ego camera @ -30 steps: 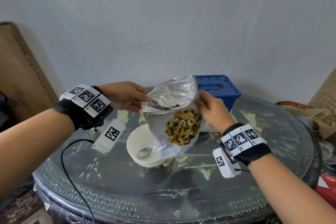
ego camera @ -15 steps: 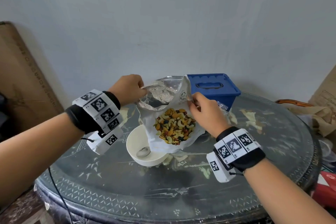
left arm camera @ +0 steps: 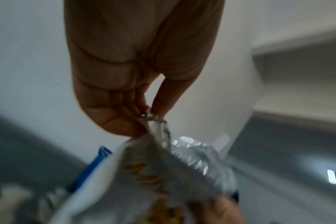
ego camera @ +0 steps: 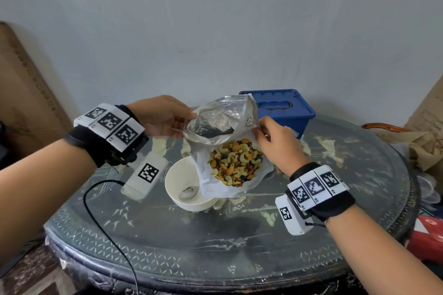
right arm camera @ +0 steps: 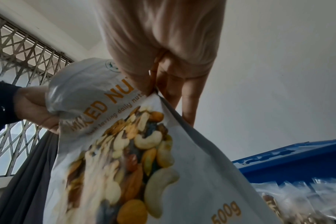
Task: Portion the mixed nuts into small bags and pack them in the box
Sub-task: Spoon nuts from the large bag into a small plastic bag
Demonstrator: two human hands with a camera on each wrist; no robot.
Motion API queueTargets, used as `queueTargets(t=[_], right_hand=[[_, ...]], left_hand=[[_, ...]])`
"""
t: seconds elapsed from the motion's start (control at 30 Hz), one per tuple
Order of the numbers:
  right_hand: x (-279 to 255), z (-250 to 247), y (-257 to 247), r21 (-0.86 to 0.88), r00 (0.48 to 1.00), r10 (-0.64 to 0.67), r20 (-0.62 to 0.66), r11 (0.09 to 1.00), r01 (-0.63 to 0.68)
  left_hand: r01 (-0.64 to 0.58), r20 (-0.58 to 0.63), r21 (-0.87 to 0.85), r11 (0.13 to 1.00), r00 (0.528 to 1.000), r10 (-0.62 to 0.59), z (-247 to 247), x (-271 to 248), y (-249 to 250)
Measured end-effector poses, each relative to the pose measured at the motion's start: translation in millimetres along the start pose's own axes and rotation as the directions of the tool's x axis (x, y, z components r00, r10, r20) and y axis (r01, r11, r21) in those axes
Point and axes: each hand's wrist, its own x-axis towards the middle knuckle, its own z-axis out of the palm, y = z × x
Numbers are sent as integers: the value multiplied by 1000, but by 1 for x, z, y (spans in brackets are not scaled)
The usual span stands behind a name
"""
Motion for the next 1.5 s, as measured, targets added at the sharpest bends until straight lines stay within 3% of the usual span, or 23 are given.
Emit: queueTargets(t=[0.03, 0.07, 0.13, 0.17, 0.23, 0.33, 0.4, 0.43, 0.5, 0.53, 0.6, 0.67, 0.8, 0.93, 1.03, 1.2, 1.33, 1.5], right_hand=[[0, 0, 2, -2, 1000, -8, 12, 1000, 8], [-1, 0, 3, -10, 1000, -17, 23, 1000, 17], [-3, 0, 4, -32, 999, -26, 45, 999, 28], [-4, 0, 4, -29, 998, -26, 54, 999, 28], [-3, 1, 4, 11, 998, -15, 67, 1000, 14], [-1, 2, 9, 70, 998, 48, 42, 996, -51], [0, 1, 15, 106, 996, 91, 7, 990, -91], [0, 1, 17, 131, 995, 105, -4, 986, -103], [0, 1, 20, 179, 992, 126, -14, 976, -121], [-1, 1, 21, 197, 991, 132, -12, 972, -127], [-2, 0, 21, 215, 992, 130, -5, 968, -126], [-3, -1, 22, 238, 991, 134, 11, 962, -133], [-4, -3, 23, 303, 987, 152, 44, 940, -158], [-4, -4, 31, 398, 987, 157, 46, 903, -162], [-6, -6, 38, 411, 984, 174, 50, 894, -179], [-5, -7, 42, 341, 979, 172, 106, 919, -198], [2, -12, 23, 471, 980, 113, 163, 864, -178], [9, -11, 16, 562, 985, 162, 56, 810, -166]], left_hand=[[-74, -95, 173, 982, 991, 92, 1, 1, -2], [-127, -177, 415, 901, 960, 217, 1, 3, -5], [-130, -204, 784, 607, 870, 449, -1, 9, -12], [-117, -188, 856, 504, 837, 515, -2, 12, -15], [-113, -177, 897, 427, 793, 582, -3, 17, -20], [-210, -192, 832, 514, 760, 621, -6, 16, -19], [-379, -146, 676, 632, 772, 619, -10, 11, -19], [-437, -80, 625, 647, 789, 609, -11, 8, -19], [-468, 73, 676, 569, 811, 581, -12, 6, -25], [-477, 111, 725, 497, 793, 599, -14, 8, -31], [-528, 131, 763, 373, 691, 711, -19, 15, -40], [-573, 134, 744, 345, 633, 763, -24, 18, -44], [-541, 135, 779, 316, 637, 759, -25, 16, -47], [-495, 113, 814, 304, 648, 753, -27, 15, -48], [-448, 78, 828, 338, 688, 721, -32, 12, -50], [-523, 98, 776, 353, 653, 751, -26, 11, -52], [-568, 93, 718, 403, 651, 753, -20, 12, -51], [-563, 55, 703, 434, 652, 756, -20, 16, -52]])
